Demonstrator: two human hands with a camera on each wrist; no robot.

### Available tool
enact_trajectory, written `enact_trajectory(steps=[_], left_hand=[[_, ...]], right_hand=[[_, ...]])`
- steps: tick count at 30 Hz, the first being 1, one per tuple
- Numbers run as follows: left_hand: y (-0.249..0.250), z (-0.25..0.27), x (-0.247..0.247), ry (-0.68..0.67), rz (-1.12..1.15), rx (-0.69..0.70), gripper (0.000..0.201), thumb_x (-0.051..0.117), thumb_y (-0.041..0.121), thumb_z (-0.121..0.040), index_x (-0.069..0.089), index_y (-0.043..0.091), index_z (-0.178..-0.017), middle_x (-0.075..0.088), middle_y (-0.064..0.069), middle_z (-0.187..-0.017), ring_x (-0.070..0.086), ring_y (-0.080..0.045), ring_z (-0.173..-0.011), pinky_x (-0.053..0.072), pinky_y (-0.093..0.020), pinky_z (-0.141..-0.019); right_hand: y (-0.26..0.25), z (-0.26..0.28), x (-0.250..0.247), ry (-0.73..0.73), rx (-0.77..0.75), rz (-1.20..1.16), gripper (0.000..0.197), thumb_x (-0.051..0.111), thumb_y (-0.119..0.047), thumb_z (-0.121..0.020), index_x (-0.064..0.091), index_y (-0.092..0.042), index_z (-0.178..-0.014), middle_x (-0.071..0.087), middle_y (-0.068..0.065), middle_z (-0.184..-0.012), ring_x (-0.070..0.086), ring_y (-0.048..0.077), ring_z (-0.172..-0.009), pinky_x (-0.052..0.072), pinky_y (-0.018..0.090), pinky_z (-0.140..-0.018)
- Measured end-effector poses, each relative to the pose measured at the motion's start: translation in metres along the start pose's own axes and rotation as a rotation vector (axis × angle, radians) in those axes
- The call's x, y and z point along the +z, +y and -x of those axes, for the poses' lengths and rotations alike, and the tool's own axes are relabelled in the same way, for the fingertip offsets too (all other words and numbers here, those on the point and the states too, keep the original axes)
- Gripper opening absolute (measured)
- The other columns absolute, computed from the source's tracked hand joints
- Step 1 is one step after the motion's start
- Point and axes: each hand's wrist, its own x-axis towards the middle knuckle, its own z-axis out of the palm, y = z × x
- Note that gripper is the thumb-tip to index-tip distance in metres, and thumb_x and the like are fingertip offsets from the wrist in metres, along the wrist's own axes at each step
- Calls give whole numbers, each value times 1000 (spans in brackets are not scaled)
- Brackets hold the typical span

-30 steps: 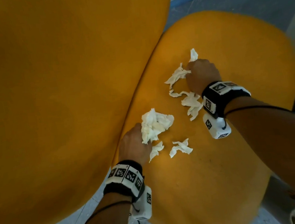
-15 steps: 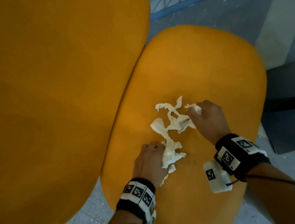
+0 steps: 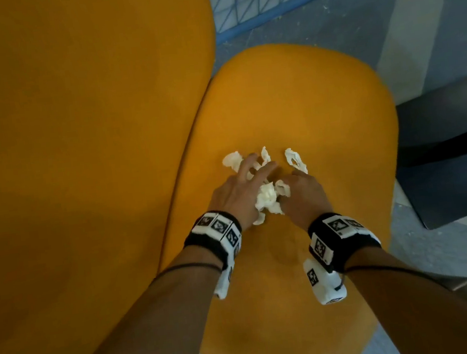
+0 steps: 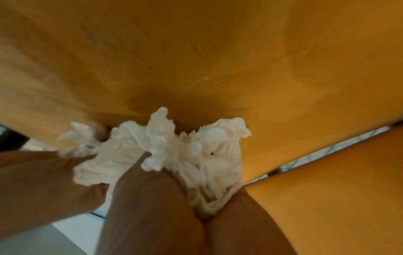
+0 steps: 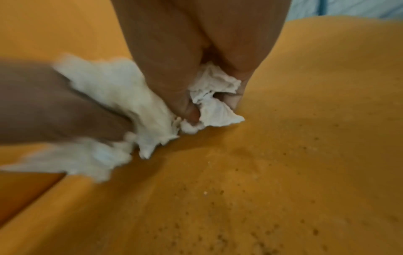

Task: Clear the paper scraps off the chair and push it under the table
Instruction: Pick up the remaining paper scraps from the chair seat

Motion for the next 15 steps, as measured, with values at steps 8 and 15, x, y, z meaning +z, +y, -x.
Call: enact_trajectory(steps=[8,15], left_hand=[[0,-1,15,22,68,-63,46,72,22,-79,60,12,-123,61,-9,-128,59,-33,-114,52,-41,-90],[5,73,16,171,563,-290,15,61,23,-76,52,24,-64,66,-2,-70,60,-24,-66,48,-32,-62]], right_hand=[[25,5,-11,132,167,-138,55,65,-22,-85,40,-20,-134,51,12,-129,55,36,-109,47,43,-82],[25,-8,-14,112,240,-135,32,58,-23,-92,60,-5,-118,66,20,-117,61,39,-102,52,44,-83]])
